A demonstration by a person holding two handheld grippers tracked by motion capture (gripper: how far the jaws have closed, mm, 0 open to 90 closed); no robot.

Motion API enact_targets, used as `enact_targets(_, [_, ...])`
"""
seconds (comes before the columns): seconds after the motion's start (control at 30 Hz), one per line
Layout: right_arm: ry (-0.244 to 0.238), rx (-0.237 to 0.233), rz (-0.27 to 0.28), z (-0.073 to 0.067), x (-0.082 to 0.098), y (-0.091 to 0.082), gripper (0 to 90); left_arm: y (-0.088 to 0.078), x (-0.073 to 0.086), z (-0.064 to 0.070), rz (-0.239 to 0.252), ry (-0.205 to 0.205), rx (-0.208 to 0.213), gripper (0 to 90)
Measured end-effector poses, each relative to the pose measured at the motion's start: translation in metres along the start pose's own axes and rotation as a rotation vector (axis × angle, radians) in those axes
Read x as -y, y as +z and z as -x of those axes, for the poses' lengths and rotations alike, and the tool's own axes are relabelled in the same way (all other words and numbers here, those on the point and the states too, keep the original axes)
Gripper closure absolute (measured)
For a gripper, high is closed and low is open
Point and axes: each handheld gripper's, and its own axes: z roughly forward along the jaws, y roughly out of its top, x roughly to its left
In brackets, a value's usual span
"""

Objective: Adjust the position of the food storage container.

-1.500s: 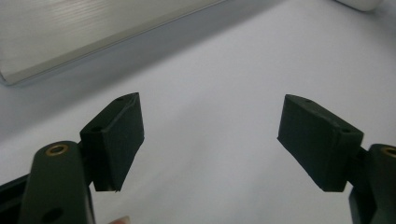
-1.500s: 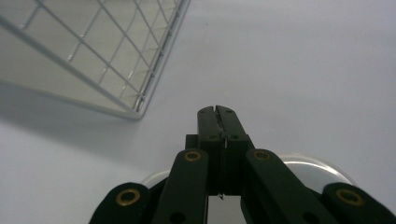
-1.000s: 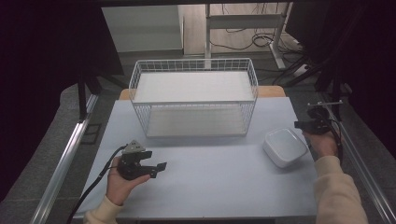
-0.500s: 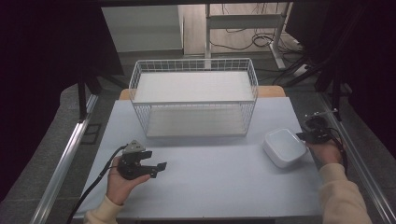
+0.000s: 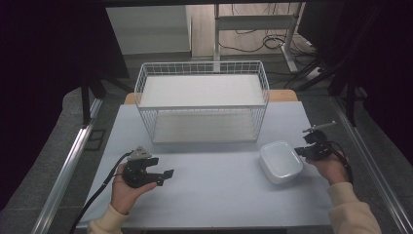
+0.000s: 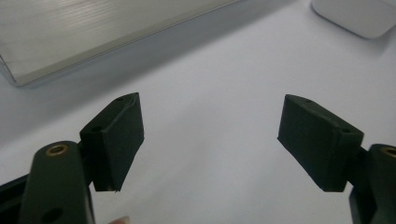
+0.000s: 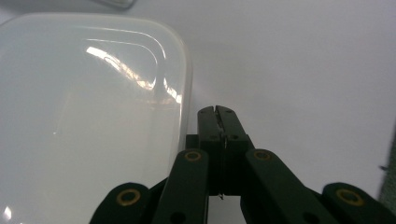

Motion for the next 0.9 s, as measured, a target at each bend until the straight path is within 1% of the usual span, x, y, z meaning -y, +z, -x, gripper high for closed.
enact_targets(0.17, [-0.031,-0.040,0.011,-0.022,0.005,0.000,90.0,0.000,0.000,0.000,0.001,0.000,0.000,22.2])
enact_targets(0.27, [-0.050,-0.054,0.012,-0.032,0.008,-0.001,90.0,0.000,0.000,0.001,-0.002,0.001,0.002,22.2])
enact_targets(0.37, [-0.055,-0.054,0.013,-0.035,0.010,-0.002,90.0,0.001,0.000,0.001,-0.002,0.000,0.001,22.3])
enact_targets(0.5, [-0.049,-0.062,0.011,-0.038,0.015,-0.004,90.0,0.001,0.000,0.001,-0.001,-0.001,0.001,22.3])
enact_targets(0.53, [-0.046,-0.063,0.012,-0.041,0.017,-0.005,90.0,0.001,0.000,0.001,-0.002,-0.001,0.001,22.5])
enact_targets(0.57, [-0.046,-0.063,0.012,-0.041,0.017,-0.005,90.0,0.001,0.000,0.001,-0.002,-0.001,0.001,22.6])
enact_targets(0.6, [-0.050,-0.077,0.014,-0.048,0.019,-0.005,90.0,0.001,0.000,0.001,-0.003,-0.002,0.001,22.6])
enact_targets(0.67, [-0.058,-0.100,0.016,-0.056,0.020,-0.005,90.0,0.001,0.000,0.001,-0.004,-0.003,0.003,22.7])
enact_targets(0.7, [-0.058,-0.100,0.016,-0.056,0.020,-0.005,90.0,0.001,0.000,0.001,-0.004,-0.002,0.003,22.7])
enact_targets(0.73, [-0.069,-0.129,0.016,-0.065,0.021,-0.003,90.0,0.001,0.000,0.001,-0.003,-0.002,0.003,22.7])
enact_targets(0.8, [-0.080,-0.143,0.016,-0.072,0.021,-0.001,90.0,0.001,0.000,0.001,-0.003,-0.003,0.003,22.7])
enact_targets(0.87, [-0.082,-0.146,0.015,-0.074,0.021,-0.001,90.0,0.001,0.000,0.001,-0.003,-0.004,0.003,22.7])
enact_targets(0.9, [-0.082,-0.158,0.015,-0.078,0.020,-0.001,90.0,0.001,0.000,0.001,-0.004,-0.004,0.002,22.7])
